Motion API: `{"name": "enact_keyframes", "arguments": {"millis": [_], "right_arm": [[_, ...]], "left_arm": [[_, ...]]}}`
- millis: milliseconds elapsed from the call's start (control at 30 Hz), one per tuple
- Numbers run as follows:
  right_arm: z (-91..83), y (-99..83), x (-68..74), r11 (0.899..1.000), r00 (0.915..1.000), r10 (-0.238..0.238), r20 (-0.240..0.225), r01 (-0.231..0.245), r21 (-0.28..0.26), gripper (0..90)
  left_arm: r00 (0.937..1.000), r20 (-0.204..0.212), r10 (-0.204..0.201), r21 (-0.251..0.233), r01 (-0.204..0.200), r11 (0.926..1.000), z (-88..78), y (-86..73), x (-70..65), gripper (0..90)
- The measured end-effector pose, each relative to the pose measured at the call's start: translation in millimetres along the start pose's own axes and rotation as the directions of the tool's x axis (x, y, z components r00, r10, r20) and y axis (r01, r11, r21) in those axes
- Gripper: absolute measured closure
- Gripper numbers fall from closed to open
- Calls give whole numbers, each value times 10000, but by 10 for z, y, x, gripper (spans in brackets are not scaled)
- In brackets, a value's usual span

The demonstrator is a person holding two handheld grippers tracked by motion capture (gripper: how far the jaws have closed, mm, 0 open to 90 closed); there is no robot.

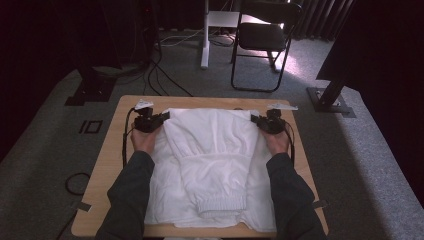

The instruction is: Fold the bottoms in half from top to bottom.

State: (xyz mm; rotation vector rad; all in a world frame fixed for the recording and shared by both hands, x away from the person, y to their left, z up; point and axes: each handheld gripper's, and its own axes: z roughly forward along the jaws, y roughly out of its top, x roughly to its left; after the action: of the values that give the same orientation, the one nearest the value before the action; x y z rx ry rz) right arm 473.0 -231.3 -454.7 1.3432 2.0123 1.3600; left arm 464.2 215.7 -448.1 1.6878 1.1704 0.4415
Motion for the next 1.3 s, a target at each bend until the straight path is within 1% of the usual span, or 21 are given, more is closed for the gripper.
{"name": "enact_keyframes", "arguments": {"millis": [33, 67, 100, 133, 167, 267, 300, 333, 367, 467, 500, 633, 800, 1067, 1167, 1267, 1300], "right_arm": [[-29, 8, 16, 9998, 9998, -200, -65, 201, 46, 817], [-58, 7, 32, 9992, 9992, -397, -101, 398, 93, 816], [-58, 7, 32, 9992, 9992, -397, -101, 398, 93, 816], [-91, -1, 46, 9985, 9984, -538, -147, 539, 83, 816], [-179, -33, 74, 9978, 9972, -659, -356, 657, -63, 815], [-300, -78, 113, 9958, 9946, -903, -507, 895, -167, 813], [-300, -78, 113, 9958, 9946, -903, -507, 895, -167, 813], [-342, -91, 128, 9951, 9936, -975, -566, 964, -217, 813], [-418, -114, 164, 9932, 9915, -1137, -630, 1118, -320, 812], [-494, -146, 205, 9911, 9897, -1292, -609, 1269, -395, 812], [-520, -163, 218, 9911, 9897, -1296, -609, 1273, -400, 813], [-630, -259, 245, 9900, 9883, -1352, -713, 1317, -507, 812], [-752, -384, 274, 9899, 9877, -1344, -797, 1302, -557, 812], [-925, -625, 342, 9907, 9862, -1304, -1015, 1256, -525, 811], [-989, -725, 374, 9902, 9845, -1367, -1097, 1326, -436, 810], [-1057, -814, 396, 9906, 9839, -1349, -1174, 1314, -367, 810], [-1057, -814, 396, 9906, 9839, -1349, -1174, 1314, -367, 810]], "left_arm": [[10000, 39, 13, 4, -13, 10000, -28, -3, -8, 875], [9998, 78, 157, 29, -157, 9999, -58, -13, -19, 875], [9998, 78, 157, 29, -157, 9999, -58, -13, -19, 875], [9998, 78, 157, 29, -157, 9999, -58, -13, -19, 875], [9992, 287, 295, 0, -295, 9996, -170, -71, -39, 875], [9980, 444, 453, -75, -450, 9990, -287, -112, -62, 874], [9980, 444, 453, -75, -450, 9990, -287, -112, -62, 874], [9980, 444, 453, -75, -450, 9990, -287, -112, -62, 874], [9969, 511, 600, -196, -591, 9981, -378, -125, -107, 873], [9955, 541, 779, -245, -767, 9968, -471, -139, -187, 873], [9944, 570, 894, -284, -879, 9957, -512, -149, -218, 872], [9919, 715, 1052, -410, -1025, 9939, -623, -191, -288, 871], [9864, 817, 1424, -352, -1400, 9895, -753, -268, -400, 870], [9820, 1061, 1560, -450, -1520, 9874, -948, -438, -516, 866], [9778, 1109, 1780, -374, -1749, 9839, -1040, -520, -567, 865], [9743, 1243, 1880, -362, -1849, 9821, -1119, -583, -604, 862], [9743, 1243, 1880, -362, -1849, 9821, -1119, -583, -604, 862]]}}
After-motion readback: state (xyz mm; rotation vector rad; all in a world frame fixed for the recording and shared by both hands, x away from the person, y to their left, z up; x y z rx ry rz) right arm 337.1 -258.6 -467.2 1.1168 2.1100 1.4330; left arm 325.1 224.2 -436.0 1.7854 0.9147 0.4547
